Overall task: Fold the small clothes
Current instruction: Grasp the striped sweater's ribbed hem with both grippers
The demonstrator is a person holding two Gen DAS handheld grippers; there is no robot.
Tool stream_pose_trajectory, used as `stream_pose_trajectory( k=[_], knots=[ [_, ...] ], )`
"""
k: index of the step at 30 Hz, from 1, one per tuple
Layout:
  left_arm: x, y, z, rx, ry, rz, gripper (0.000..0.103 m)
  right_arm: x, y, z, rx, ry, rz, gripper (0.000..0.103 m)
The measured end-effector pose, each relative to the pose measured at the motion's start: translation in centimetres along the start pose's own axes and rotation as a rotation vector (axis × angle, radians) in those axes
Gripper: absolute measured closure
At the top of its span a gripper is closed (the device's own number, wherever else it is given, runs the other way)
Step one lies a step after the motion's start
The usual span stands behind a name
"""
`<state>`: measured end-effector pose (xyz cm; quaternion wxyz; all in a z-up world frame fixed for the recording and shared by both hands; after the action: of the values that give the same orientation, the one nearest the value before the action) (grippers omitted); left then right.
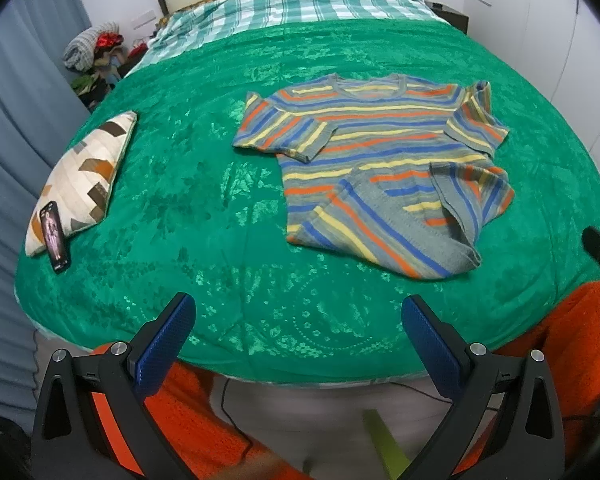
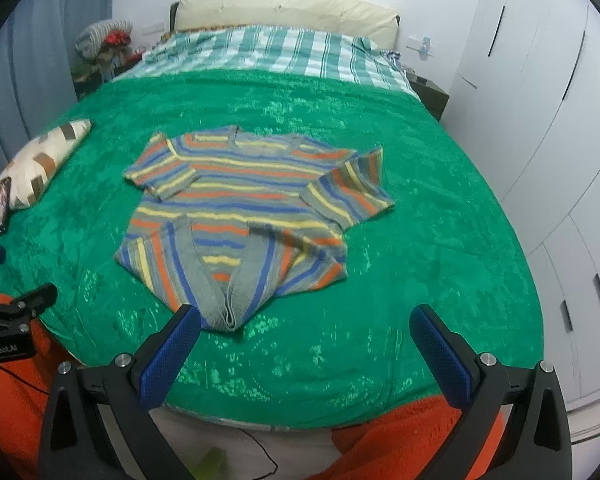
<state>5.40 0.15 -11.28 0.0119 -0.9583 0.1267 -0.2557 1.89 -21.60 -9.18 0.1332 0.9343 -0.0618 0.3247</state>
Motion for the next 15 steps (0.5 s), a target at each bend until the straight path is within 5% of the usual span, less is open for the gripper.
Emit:
stream_pose_trajectory(
  k=[7, 11, 15],
  knots=[
    [-0.1, 0.1, 0.5, -0.004, -0.018, -0.001, 0.0, 4.2, 2.9, 2.8, 0.125, 0.212, 0.038, 0.0],
    [-0.1, 0.0, 0.6, 0.0, -0.015, -0.01, 0.0, 5.7, 5.8, 11.5, 0.027, 0.103, -0.03, 0.002],
    [-0.2, -0.3, 1.4, 0.0, -0.037, -0.034, 0.0, 6.9, 4.9, 19.5, 0.049, -0.03, -0.117, 0.029]
  ],
)
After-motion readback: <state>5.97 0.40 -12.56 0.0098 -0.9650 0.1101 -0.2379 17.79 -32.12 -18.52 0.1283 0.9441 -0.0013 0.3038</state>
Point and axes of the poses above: each gripper's, at about its wrist camera, not at the fingertips, and z roughly the way its jaws point, y to its right, x to its top, the point moved 10 cm from there along z, roughly the way its jaws point, and after that the axes turned 5 degrees about -x, right-handed, at the moved point
